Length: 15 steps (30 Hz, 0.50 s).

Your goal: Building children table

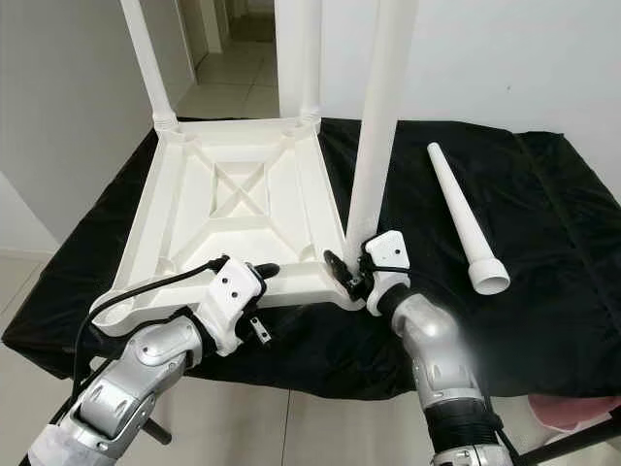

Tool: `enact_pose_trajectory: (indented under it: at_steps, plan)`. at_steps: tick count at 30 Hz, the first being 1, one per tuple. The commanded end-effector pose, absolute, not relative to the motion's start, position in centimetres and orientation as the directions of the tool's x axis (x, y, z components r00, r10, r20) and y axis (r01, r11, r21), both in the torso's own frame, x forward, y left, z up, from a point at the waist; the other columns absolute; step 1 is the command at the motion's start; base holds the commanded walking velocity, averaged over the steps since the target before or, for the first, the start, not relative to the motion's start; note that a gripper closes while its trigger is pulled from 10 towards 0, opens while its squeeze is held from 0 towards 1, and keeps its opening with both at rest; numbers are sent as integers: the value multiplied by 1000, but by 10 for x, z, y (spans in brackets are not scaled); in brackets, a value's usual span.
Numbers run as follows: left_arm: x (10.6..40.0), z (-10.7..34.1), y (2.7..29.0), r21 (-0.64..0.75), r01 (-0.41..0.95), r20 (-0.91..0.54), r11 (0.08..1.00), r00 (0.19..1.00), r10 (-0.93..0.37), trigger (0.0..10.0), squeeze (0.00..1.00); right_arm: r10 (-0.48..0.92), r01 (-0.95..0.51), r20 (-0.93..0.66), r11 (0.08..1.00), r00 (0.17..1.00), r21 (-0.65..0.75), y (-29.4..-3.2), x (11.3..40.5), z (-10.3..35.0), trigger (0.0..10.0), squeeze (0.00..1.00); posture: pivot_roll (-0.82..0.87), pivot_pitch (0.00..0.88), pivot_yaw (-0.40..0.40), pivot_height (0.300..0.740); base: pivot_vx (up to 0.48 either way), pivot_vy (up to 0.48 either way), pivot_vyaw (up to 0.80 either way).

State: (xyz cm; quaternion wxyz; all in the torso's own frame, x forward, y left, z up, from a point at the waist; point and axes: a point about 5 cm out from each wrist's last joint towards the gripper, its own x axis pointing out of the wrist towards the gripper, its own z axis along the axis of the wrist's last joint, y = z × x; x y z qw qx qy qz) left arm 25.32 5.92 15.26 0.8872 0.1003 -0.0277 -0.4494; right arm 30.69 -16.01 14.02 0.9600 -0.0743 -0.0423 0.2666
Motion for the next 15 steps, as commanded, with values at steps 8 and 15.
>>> enact_pose_trajectory:
  at_steps: [8, 15]
  plan:
    - [253, 153, 62, 211, 806, -50, 554, 574, -817, 10000, 0, 492, -489, -5, 863, 870, -125, -155, 304, 126, 10000, 0, -24, 21, 28, 740, 0, 0, 0]
    - [252, 152, 61, 208, 809, -53, 551, 571, -819, 10000, 0, 349, -347, 2, 933, 937, -98, -149, 301, 126, 10000, 0, -25, 24, 27, 740, 0, 0, 0]
